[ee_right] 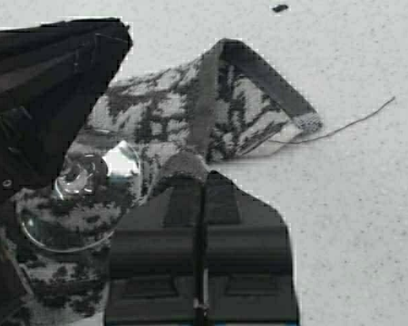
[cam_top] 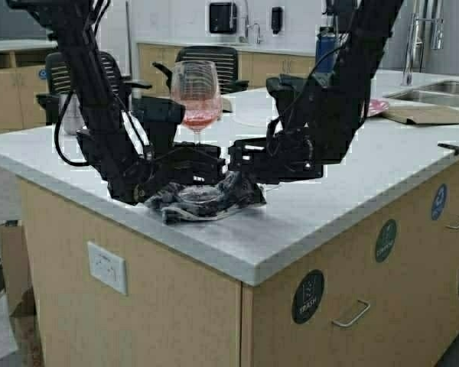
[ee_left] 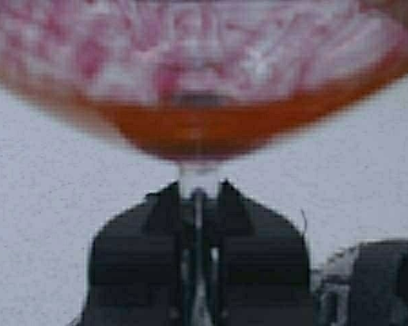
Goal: Get the cloth and wipe up the spill under the wine glass
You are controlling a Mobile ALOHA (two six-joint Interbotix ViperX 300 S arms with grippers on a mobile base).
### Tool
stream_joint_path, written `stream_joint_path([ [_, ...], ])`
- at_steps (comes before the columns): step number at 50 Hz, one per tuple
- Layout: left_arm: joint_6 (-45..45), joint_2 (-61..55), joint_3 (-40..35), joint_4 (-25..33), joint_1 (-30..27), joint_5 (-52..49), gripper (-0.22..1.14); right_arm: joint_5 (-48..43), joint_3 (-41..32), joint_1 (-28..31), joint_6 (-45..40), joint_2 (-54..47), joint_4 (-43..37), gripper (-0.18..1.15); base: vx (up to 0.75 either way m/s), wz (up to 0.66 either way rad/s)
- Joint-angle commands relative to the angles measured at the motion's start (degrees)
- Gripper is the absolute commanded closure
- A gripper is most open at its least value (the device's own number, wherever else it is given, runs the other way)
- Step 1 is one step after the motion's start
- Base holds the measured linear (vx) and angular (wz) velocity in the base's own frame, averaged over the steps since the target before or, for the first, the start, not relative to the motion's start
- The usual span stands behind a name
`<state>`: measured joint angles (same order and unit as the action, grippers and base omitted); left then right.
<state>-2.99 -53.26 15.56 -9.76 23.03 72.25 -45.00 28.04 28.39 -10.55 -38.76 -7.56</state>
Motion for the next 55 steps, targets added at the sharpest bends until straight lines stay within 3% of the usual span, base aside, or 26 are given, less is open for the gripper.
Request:
stream_joint_path([
  [1, 0.09, 3.43, 0.44, 0.18, -0.18, 0.44, 0.59, -2.29, 0.26, -1.67, -1.41, 2.29, -2.46, 0.90, 0.00, 0.00],
  [20, 0.26, 12.74, 2.02, 0.18, -0.18, 0.62, 0.59, -16.61, 8.70, -12.48, -12.66, 11.16, -18.72, 0.90, 0.00, 0.00],
  [34, 0.00, 7.29, 0.18, 0.09, -0.18, 0.62, 0.59, -21.88, 9.76, -16.88, -14.33, 12.48, -18.98, 0.90, 0.00, 0.00],
  [55, 0.00, 0.97, -4.39, 0.00, -0.09, 0.62, 0.59, -27.16, 10.20, -17.31, -13.89, 12.66, -18.98, 0.90, 0.00, 0.00],
])
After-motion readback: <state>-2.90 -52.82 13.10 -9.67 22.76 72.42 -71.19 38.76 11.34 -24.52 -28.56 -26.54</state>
